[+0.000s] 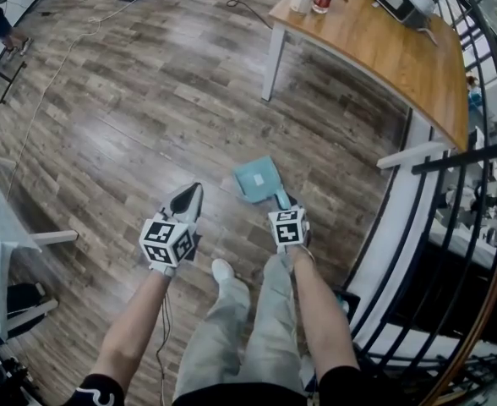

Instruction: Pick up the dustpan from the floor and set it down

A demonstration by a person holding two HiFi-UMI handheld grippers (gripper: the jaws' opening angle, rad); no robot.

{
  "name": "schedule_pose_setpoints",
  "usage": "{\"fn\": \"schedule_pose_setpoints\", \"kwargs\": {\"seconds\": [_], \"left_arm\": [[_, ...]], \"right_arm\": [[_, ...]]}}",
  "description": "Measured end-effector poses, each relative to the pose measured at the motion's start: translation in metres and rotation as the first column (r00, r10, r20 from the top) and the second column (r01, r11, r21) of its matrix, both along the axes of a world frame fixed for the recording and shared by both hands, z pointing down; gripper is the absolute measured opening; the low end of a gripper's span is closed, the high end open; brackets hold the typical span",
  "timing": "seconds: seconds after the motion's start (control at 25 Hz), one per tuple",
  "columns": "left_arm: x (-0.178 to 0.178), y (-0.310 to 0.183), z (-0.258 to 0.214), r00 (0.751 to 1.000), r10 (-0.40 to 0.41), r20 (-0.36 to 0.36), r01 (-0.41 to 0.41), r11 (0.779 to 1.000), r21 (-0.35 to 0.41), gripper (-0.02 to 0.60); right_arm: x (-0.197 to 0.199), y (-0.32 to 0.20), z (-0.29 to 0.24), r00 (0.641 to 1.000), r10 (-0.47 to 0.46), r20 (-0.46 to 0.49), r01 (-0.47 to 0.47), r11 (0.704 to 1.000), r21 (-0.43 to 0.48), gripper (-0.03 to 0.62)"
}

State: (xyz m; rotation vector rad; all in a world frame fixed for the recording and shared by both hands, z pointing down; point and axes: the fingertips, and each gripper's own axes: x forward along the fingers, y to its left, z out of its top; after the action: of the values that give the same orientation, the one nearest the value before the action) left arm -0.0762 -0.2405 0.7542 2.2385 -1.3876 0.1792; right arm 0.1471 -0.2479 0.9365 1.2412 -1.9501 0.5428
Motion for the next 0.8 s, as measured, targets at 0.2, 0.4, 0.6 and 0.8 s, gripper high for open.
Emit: {"fn": "schedule_pose_setpoints", "kwargs": {"seconds": [0.2,0.4,0.6,0.8], "left_arm": [[-0.002,0.001,-0.003,1.000,-0.003,0.008,0.003,1.000,0.003,-0.003],[-0.004,-0.001,-0.012,1.000,-0.011,0.020,0.011,1.000,0.008,-0.003],[-0.006,0.003,-0.032,0.999,-0.012,0.037,0.012,1.000,0.022,-0.003],[-0.014,0.007,-0.069,0.998,-0.032,0.045,0.030,0.999,0.043,-0.003]], "right_arm": [[0.003,-0.001,-0.006,1.000,0.005,-0.006,-0.005,1.000,0.004,0.086],[0.007,-0.004,-0.019,1.000,0.020,0.008,-0.020,1.000,0.002,0.086],[0.008,0.001,-0.047,0.999,0.033,0.039,-0.034,0.999,0.017,0.086],[0.006,0.005,-0.093,0.998,0.026,0.060,-0.027,0.999,0.023,0.087]]}}
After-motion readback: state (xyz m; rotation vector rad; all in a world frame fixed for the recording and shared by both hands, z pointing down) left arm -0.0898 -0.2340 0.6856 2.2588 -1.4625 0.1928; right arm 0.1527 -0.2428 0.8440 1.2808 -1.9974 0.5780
